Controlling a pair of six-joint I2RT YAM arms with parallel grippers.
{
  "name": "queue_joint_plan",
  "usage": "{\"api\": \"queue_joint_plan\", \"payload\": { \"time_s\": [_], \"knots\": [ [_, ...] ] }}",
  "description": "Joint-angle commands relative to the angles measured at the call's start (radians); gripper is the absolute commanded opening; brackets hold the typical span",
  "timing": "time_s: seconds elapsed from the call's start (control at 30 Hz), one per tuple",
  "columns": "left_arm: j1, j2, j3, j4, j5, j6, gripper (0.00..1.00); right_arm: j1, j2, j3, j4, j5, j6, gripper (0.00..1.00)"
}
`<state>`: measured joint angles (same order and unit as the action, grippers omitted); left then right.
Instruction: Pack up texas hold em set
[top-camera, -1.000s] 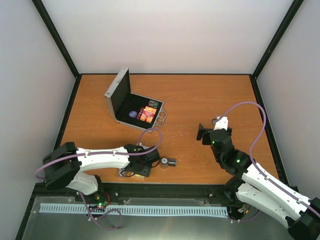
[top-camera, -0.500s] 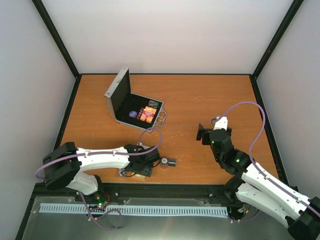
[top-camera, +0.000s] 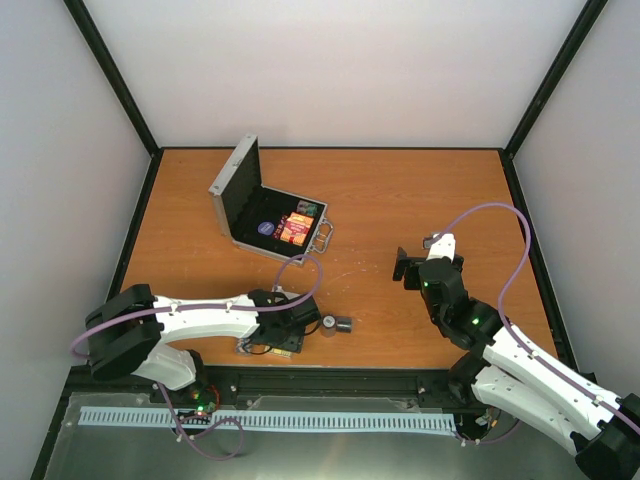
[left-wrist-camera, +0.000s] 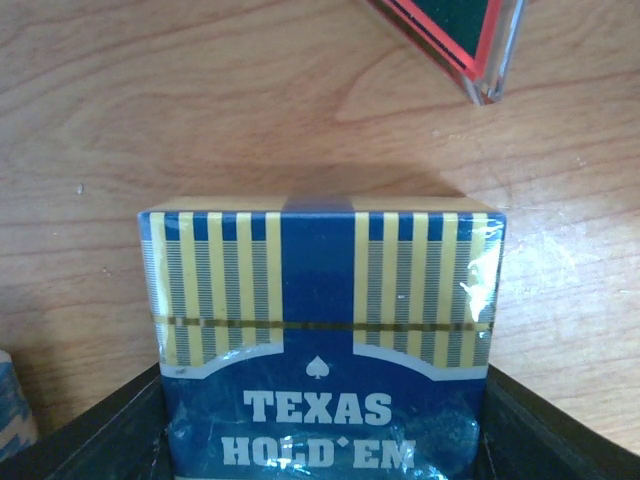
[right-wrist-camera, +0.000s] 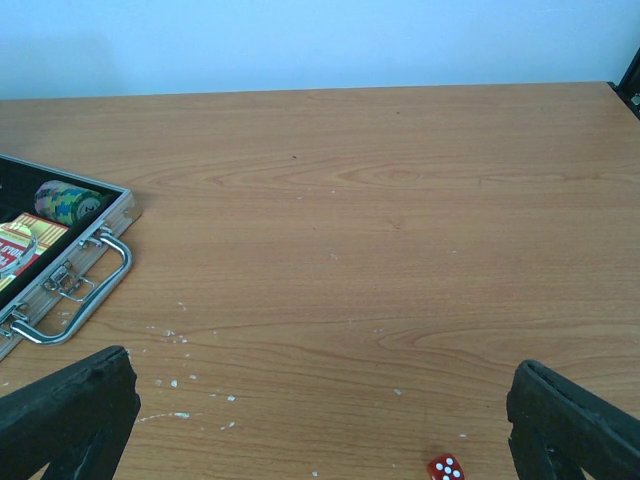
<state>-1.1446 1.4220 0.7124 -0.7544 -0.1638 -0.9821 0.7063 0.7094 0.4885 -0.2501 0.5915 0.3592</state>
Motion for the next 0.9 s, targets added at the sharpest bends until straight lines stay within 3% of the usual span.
{"api": "queue_joint_plan", "payload": {
  "time_s": [0.0,0.37,0.63,0.87],
  "knots": [
    [-0.014,0.013,0.009,0.005,-0.013,-0.012,0.67,-0.009,-0.015,-0.006,0.014,0.03,-0.001,1.0],
    [0.036,-0.077,0.127,-0.004,-0.176,0.073,0.66,-0.008,-0.109,-0.013,0.01,0.014,0.061,1.0],
    [0.209,-0.058,0.253,0.102,-0.273,0.433,0.68,-0.008,-0.074,0.004,0.215,0.044,0.09,1.0],
    [0.452,-0.003,0.365,0.273,-0.185,0.744,0.69,-0.012,0.12,0.069,0.515,0.039,0.009,1.0]
  ]
}}
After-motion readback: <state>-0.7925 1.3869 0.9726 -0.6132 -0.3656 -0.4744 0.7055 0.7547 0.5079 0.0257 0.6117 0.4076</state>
